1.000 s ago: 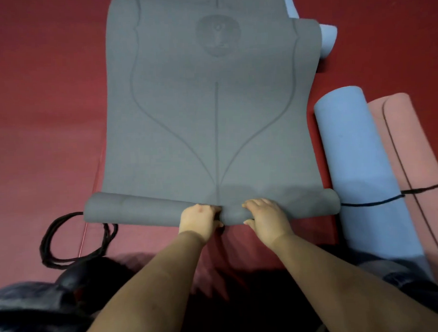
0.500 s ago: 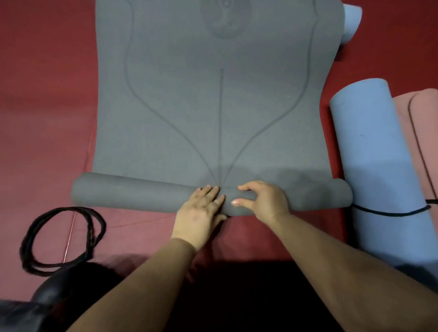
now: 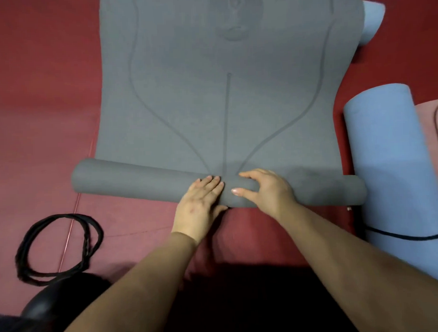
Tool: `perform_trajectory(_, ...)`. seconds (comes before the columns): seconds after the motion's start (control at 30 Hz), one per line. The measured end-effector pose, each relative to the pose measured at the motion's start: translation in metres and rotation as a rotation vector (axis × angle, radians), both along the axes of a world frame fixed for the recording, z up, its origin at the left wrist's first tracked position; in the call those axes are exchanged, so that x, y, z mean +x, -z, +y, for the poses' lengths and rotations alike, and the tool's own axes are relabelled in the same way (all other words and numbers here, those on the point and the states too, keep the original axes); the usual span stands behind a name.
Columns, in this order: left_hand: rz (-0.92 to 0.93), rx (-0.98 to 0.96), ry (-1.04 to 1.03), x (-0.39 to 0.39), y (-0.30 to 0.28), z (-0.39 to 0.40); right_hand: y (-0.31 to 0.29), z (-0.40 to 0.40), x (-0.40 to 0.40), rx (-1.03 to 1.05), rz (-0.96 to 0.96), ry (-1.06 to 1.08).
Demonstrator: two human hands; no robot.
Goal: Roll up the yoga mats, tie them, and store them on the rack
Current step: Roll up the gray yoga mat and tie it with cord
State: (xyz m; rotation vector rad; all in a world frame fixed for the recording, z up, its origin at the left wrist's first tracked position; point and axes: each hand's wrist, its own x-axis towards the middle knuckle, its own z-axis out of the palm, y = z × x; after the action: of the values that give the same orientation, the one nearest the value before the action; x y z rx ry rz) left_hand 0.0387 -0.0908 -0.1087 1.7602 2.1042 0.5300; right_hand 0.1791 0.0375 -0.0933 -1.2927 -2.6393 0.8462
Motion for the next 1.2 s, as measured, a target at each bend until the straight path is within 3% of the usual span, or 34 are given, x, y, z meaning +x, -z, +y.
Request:
perform_trajectory(0.13, -0.034, -0.014, 0.058, -0.023, -0.006, 0.025, 0.013, -0.032, 0.014, 0.286, 0.101, 0.065)
perform_trajectory(0.23, -0.069, -0.050, 0.008, -0.030, -0.015, 0.040, 0.012, -0.008, 0.002, 0.248, 0.113, 0.045)
perform_trajectory(0.37, 0.012, 0.052, -0.040, -0.018, -0.006, 0.046, -0.002, 0.036, -0.016, 0.042, 0.016, 0.015)
perform_trajectory(0.5, -0.035, 0.029, -0.020, -0.034, -0.003, 0.061, 0.014, 0.003, -0.008, 0.310, 0.105, 0.094)
perform_trajectory(0.67, 0.050, 0.047, -0.030, -0.047, -0.006, 0.089, 0.015, 0.041, -0.023, 0.295, 0.092, 0.037)
perform_trajectory(0.8, 0.149, 0.086, -0.103, -0.043, 0.000, 0.092, 0.003, 0.082, -0.040, 0.083, -0.044, -0.012)
perform_trajectory(1.0, 0.110, -0.168, 0.013, -0.074, -0.021, 0.146, 0.008, 0.058, -0.040, 0.344, 0.115, 0.056)
perform_trajectory(1.13, 0.185, 0.043, -0.059, -0.058, -0.011, 0.124, 0.001, 0.097, -0.057, 0.187, 0.070, 0.023)
perform_trajectory(1.2, 0.177, 0.050, -0.085, -0.052, -0.005, 0.118, -0.004, 0.108, -0.063, 0.138, 0.057, 0.037)
